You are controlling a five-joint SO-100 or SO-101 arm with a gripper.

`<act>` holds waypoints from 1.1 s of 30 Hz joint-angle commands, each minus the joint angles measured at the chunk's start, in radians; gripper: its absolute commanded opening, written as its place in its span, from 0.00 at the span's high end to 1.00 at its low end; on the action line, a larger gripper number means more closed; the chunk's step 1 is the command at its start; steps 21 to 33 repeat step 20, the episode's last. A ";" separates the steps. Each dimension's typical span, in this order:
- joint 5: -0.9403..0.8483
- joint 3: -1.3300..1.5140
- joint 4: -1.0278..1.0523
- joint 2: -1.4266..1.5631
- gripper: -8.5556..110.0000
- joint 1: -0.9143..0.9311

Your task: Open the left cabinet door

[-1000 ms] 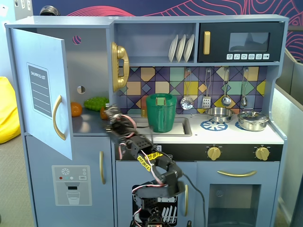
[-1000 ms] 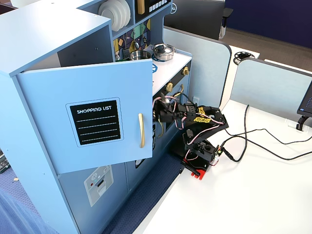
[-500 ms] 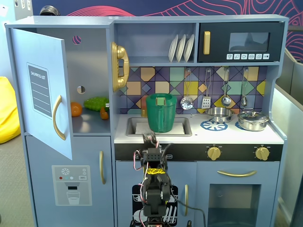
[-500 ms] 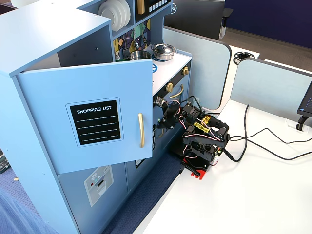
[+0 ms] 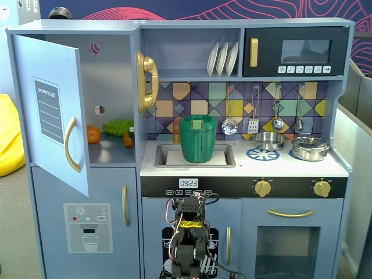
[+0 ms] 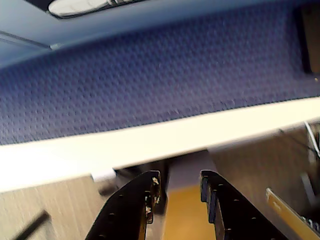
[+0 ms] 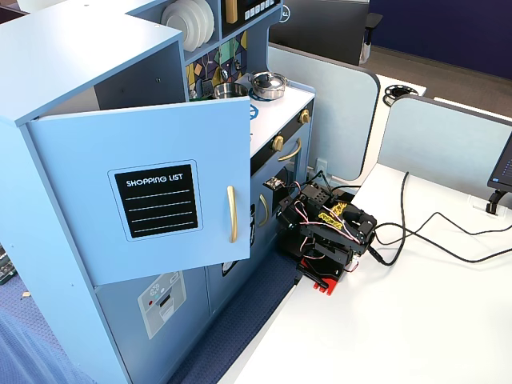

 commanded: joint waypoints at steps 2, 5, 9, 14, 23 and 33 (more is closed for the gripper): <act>-0.043 -0.002 0.160 0.054 0.93 -0.005; -0.046 -0.002 0.206 0.054 0.93 -0.003; -0.035 -0.002 0.238 0.054 0.93 -0.026; -0.046 -0.002 0.238 0.054 0.92 -0.052; -0.009 -0.002 0.238 0.054 0.92 -0.054; -0.009 -0.002 0.238 0.054 0.92 -0.054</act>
